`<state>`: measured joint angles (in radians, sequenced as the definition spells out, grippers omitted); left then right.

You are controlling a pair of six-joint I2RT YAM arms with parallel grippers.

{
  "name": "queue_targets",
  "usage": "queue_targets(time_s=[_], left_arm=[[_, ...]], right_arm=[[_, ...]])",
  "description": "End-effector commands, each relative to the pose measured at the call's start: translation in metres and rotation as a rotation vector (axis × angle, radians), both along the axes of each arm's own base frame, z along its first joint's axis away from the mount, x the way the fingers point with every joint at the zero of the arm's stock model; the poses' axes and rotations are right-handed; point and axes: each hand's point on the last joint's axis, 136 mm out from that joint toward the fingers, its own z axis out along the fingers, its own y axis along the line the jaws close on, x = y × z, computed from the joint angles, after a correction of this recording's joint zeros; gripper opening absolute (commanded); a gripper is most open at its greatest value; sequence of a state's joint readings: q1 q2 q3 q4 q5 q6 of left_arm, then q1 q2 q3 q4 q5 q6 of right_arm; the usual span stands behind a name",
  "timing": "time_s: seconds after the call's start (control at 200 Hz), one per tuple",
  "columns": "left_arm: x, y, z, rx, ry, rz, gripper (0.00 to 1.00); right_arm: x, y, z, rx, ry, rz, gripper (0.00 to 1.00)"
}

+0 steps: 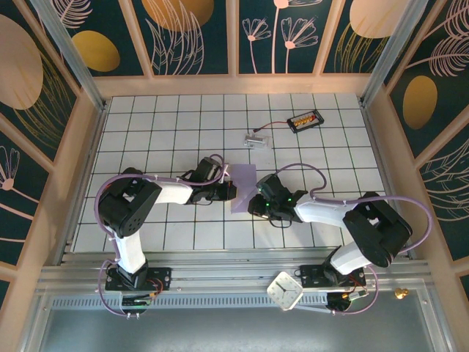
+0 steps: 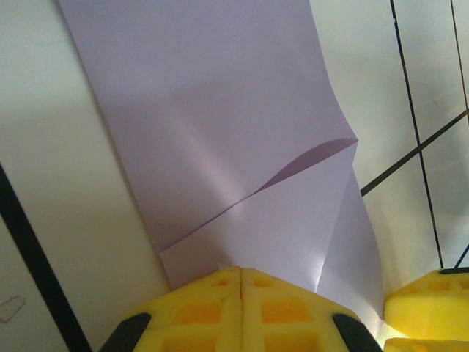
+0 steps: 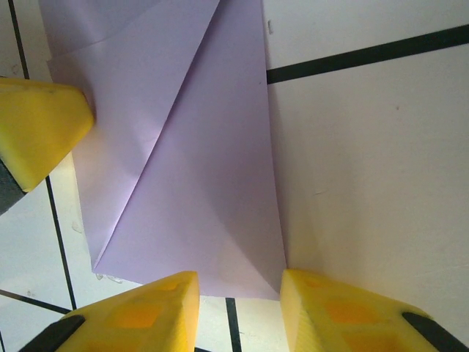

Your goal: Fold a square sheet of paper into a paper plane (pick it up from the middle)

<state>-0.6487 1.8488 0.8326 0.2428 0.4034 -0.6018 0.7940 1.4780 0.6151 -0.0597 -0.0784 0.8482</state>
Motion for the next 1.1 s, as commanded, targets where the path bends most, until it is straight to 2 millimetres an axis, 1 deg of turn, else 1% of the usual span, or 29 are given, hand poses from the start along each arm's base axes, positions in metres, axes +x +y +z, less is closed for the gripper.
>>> queue_targets(time_s=[0.0, 0.11, 0.2, 0.405, 0.58, 0.781, 0.871, 1.026, 1.096], left_arm=[[-0.012, 0.009, -0.02, 0.061, 0.056, -0.014, 0.0], [-0.012, 0.009, -0.022, 0.063, 0.057, -0.014, 0.0], [-0.012, 0.009, -0.021, 0.062, 0.055, -0.015, 0.0], [-0.013, 0.01, -0.021, 0.065, 0.056, -0.019, 0.0], [-0.013, 0.01, -0.022, 0.063, 0.06, -0.018, 0.0], [-0.013, 0.009, -0.021, 0.062, 0.058, -0.018, 0.0], [-0.013, 0.009, -0.022, 0.061, 0.061, -0.018, 0.0], [-0.013, 0.01, -0.021, 0.06, 0.061, -0.016, 0.0], [-0.013, 0.009, -0.02, 0.06, 0.06, -0.017, 0.0]], right_arm=[[0.002, -0.006, -0.007, -0.037, -0.003, -0.037, 0.37], [0.008, 0.003, -0.006, 0.005, -0.026, -0.025, 0.37], [0.017, 0.011, 0.0, 0.038, -0.067, -0.014, 0.37], [0.033, 0.018, 0.009, 0.097, -0.129, -0.009, 0.37], [0.045, 0.024, 0.021, 0.179, -0.184, 0.006, 0.39], [0.05, 0.027, 0.024, 0.231, -0.219, 0.052, 0.42], [0.052, 0.03, 0.029, 0.274, -0.234, 0.075, 0.43], [0.046, 0.032, 0.041, 0.337, -0.262, 0.099, 0.45], [0.042, 0.032, 0.043, 0.362, -0.263, 0.103, 0.45]])
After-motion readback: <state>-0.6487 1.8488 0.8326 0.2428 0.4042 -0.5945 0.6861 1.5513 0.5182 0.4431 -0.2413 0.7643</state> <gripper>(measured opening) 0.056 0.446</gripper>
